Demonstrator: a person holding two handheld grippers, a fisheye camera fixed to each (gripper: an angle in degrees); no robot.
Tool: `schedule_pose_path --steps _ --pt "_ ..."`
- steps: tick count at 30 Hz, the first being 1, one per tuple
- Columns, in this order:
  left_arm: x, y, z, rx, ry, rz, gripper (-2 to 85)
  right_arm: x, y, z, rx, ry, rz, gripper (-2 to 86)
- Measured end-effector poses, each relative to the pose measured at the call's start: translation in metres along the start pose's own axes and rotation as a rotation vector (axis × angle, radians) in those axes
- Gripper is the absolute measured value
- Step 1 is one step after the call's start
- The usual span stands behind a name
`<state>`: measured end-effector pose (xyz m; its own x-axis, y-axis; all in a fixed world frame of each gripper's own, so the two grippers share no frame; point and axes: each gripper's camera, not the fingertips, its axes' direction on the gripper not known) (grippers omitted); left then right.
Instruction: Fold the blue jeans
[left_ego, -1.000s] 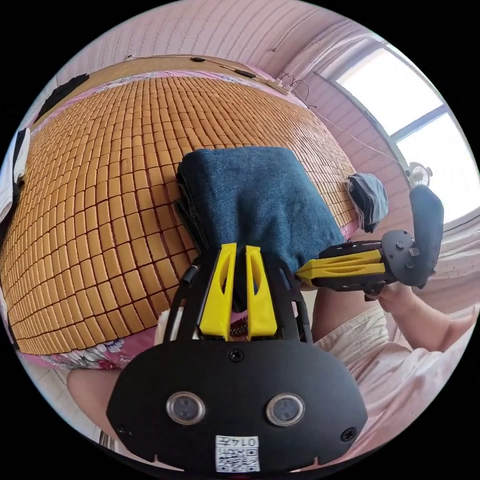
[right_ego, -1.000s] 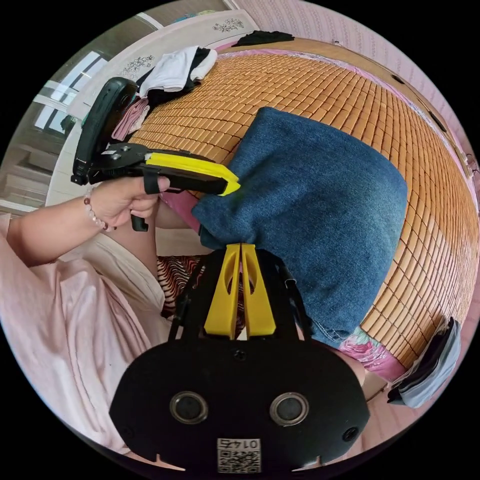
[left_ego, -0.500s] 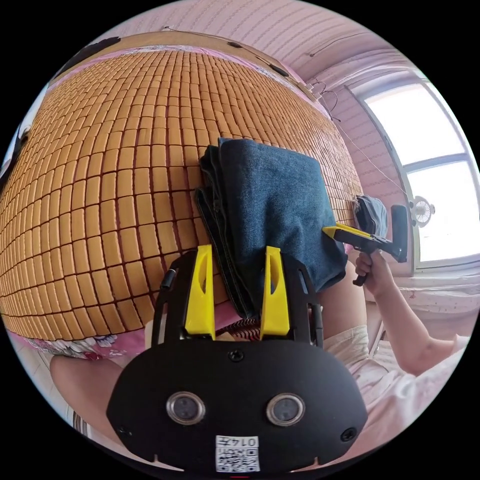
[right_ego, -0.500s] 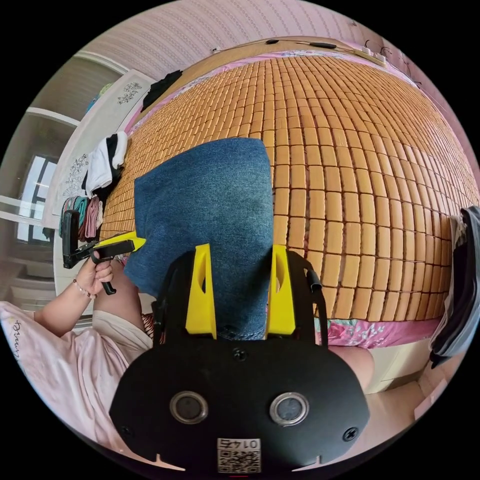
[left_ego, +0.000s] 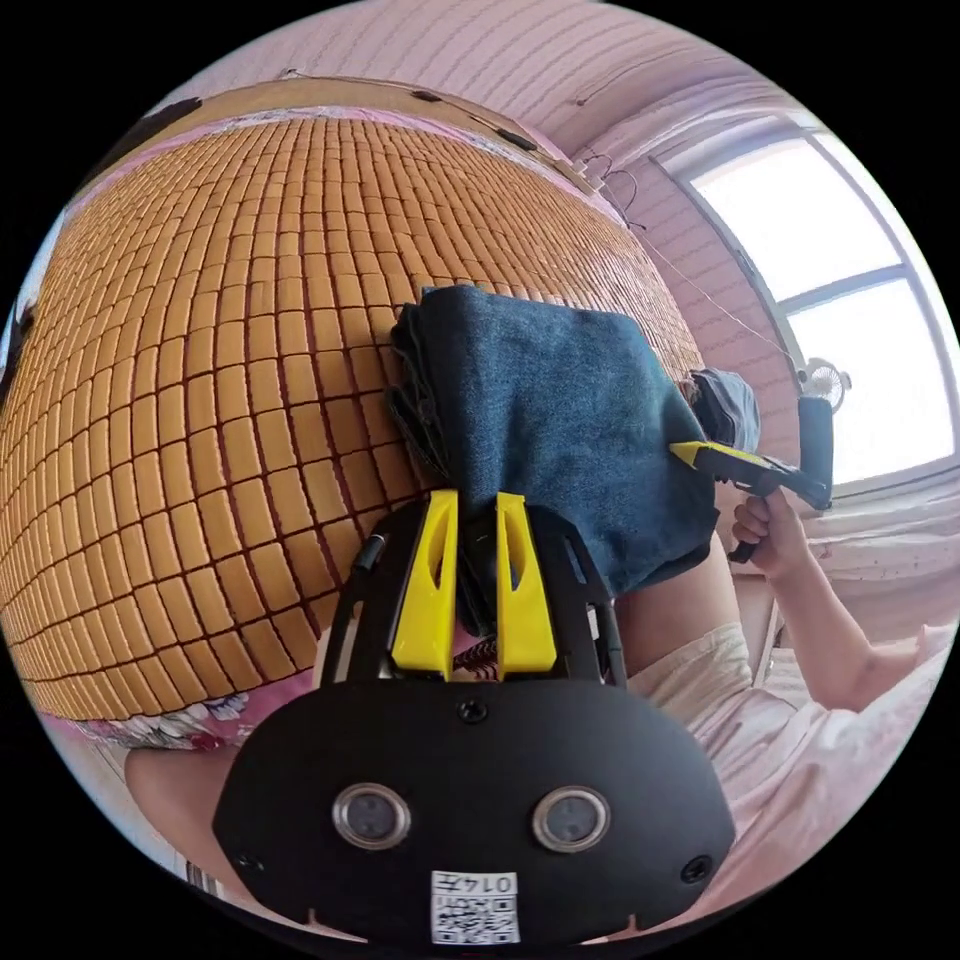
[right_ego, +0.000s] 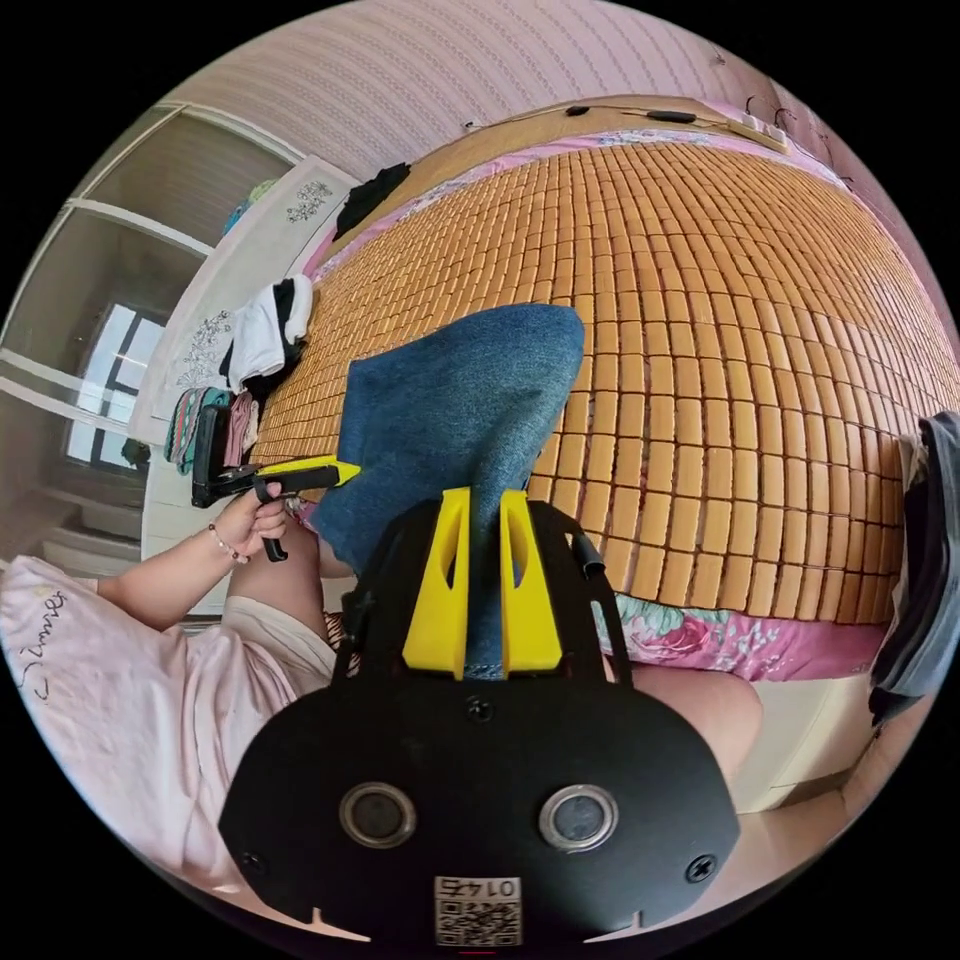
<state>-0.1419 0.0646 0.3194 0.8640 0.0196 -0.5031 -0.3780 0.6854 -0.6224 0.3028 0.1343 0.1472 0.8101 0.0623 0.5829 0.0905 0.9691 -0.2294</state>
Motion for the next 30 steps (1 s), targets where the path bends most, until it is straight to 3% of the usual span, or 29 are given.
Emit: schedule_pose_path --steps 5,8,13,16,19,22,23,26,30 --pt "0.042 0.000 0.002 0.018 0.064 0.089 5.1 -0.023 0.018 -0.068 0.154 0.031 -0.082 3.8" --pt "0.105 -0.015 -0.001 0.070 0.177 0.227 5.0 -0.012 0.032 -0.141 0.246 0.154 -0.136 3.9" --pt "0.267 -0.076 0.017 0.145 0.372 0.521 5.2 0.069 0.055 -0.297 0.323 0.403 -0.069 5.1" --pt "0.343 -0.111 0.066 0.118 0.415 0.526 6.0 0.138 0.053 -0.340 0.298 0.610 0.083 7.5" --pt "0.402 -0.137 0.153 -0.029 0.254 0.585 6.4 0.227 0.053 -0.326 0.278 0.703 0.384 7.8" --pt "0.424 -0.143 0.207 -0.180 0.189 0.657 7.0 0.297 0.069 -0.251 0.271 0.480 0.538 5.7" --pt "0.425 -0.142 0.208 -0.181 0.186 0.661 6.9 0.309 0.070 -0.229 0.226 0.442 0.559 5.5" --pt "0.424 -0.125 0.201 -0.131 0.157 0.723 6.8 0.301 0.087 -0.189 0.392 0.541 0.568 4.5" --pt "0.402 -0.096 0.180 -0.106 0.192 0.687 4.4 0.269 0.080 -0.167 0.333 0.700 0.499 3.4"
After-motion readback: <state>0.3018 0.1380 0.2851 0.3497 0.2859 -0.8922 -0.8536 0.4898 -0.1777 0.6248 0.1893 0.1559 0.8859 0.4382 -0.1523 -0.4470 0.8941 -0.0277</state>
